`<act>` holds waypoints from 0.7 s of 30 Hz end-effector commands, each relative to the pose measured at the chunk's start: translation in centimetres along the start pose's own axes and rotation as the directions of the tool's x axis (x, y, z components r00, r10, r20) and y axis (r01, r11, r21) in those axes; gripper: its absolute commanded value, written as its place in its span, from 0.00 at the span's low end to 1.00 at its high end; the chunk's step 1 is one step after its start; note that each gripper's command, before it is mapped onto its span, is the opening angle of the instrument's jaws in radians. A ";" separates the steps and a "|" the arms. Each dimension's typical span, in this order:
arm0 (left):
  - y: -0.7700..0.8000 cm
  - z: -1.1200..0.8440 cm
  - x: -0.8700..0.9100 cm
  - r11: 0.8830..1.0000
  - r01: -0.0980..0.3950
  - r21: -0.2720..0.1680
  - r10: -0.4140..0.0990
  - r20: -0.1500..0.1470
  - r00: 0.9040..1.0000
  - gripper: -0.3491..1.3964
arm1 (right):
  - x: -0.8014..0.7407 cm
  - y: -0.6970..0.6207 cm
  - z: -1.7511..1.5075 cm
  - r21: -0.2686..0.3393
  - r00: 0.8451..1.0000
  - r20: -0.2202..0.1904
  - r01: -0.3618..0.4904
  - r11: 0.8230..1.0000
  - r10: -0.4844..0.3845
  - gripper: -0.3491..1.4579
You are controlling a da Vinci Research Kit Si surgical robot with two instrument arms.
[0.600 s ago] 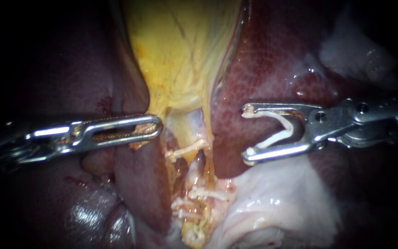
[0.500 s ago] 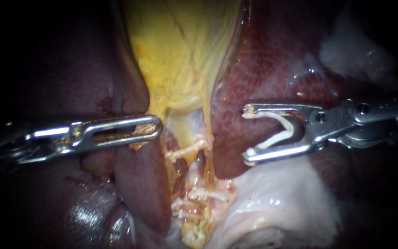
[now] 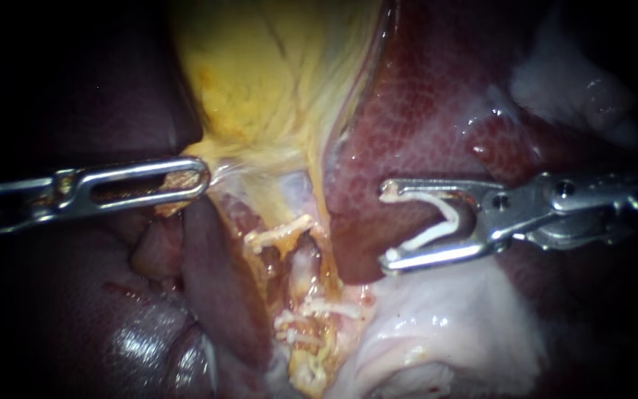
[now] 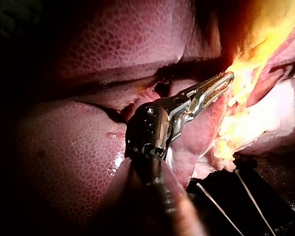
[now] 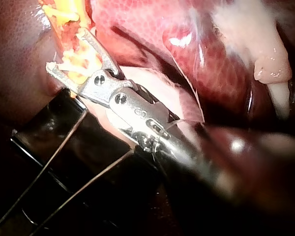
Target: Clipping second clip right tube
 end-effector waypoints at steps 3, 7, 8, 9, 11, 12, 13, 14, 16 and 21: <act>-0.02 0.00 0.00 1.000 0.000 -0.001 0.000 0.001 1.000 0.00 | -0.28 0.11 0.20 -0.008 0.999 0.039 -0.031 0.999 0.031 0.52; -0.05 -0.02 0.01 1.000 0.000 -0.002 0.000 0.001 1.000 0.00 | -0.63 0.30 0.40 -0.015 0.995 0.071 -0.070 0.997 0.071 0.52; -0.06 -0.02 0.01 1.000 0.001 -0.002 -0.001 0.002 1.000 0.00 | -0.71 0.36 0.45 -0.020 0.994 0.077 -0.077 0.997 0.078 0.52; -0.06 -0.02 0.01 1.000 0.001 -0.003 -0.001 0.002 1.000 0.00 | -0.77 0.40 0.48 -0.025 0.993 0.083 -0.085 0.996 0.087 0.52; -0.07 -0.03 0.02 1.000 -0.005 -0.003 0.005 0.002 1.000 0.00 | -0.85 0.49 0.54 -0.032 0.991 0.089 -0.093 0.995 0.095 0.52; -0.08 -0.03 0.02 1.000 -0.005 -0.003 0.005 0.003 1.000 0.00 | -0.88 0.54 0.57 -0.037 0.990 0.092 -0.103 0.994 0.106 0.52; -0.08 -0.03 0.02 1.000 -0.005 -0.003 0.005 0.003 1.000 0.00 | -0.91 0.57 0.59 -0.040 0.990 0.092 -0.108 0.993 0.111 0.52; -0.09 -0.04 0.02 1.000 -0.005 -0.004 0.005 0.003 1.000 0.00 | -0.93 0.60 0.62 -0.043 0.989 0.091 -0.113 0.993 0.116 0.52; -0.10 -0.04 0.02 1.000 -0.005 -0.002 0.005 0.006 1.000 0.00 | -0.95 0.63 0.68 -0.046 0.988 0.091 -0.117 0.992 0.121 0.52; -0.10 -0.04 0.03 1.000 -0.005 -0.003 0.005 0.006 1.000 0.00 | -0.96 0.57 0.89 -0.017 0.987 0.071 -0.146 0.989 0.147 0.52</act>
